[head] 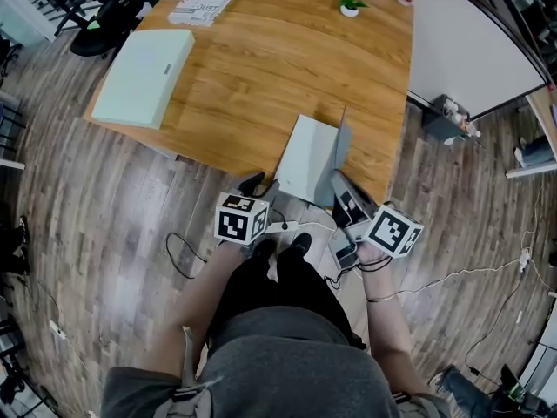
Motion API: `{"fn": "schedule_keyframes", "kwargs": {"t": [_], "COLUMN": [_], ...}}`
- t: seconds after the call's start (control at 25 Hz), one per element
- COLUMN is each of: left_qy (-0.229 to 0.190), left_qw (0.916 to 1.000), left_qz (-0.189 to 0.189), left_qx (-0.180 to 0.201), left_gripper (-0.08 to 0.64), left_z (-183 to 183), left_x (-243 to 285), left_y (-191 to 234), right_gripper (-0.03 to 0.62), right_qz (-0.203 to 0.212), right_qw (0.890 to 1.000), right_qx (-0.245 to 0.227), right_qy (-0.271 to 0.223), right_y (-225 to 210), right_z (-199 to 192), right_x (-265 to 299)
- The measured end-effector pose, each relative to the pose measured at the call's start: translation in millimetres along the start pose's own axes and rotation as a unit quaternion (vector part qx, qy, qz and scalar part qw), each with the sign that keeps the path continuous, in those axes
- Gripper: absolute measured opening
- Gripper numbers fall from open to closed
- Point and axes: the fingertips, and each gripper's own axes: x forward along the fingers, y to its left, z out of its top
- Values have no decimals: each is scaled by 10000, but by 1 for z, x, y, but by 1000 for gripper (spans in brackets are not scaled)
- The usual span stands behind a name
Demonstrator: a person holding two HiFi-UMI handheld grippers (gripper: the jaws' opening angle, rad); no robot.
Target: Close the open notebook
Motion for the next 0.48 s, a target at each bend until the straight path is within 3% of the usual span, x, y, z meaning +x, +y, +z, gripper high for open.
{"fn": "schedule_keyframes", "kwargs": {"t": [0.48], "left_qy": [-160], "left_qw": [9992], "left_qz": [226], "left_qx": [-272], "left_gripper": [161], "left_z": [-1], "left_x": [-12], "left_y": [18], "right_gripper": [12], "right_qz": [71], "right_qw": [9991], "right_qx": [114], "right_qy": [395], "right_y": [-2], "right_z": [-20], "right_x": [30]}}
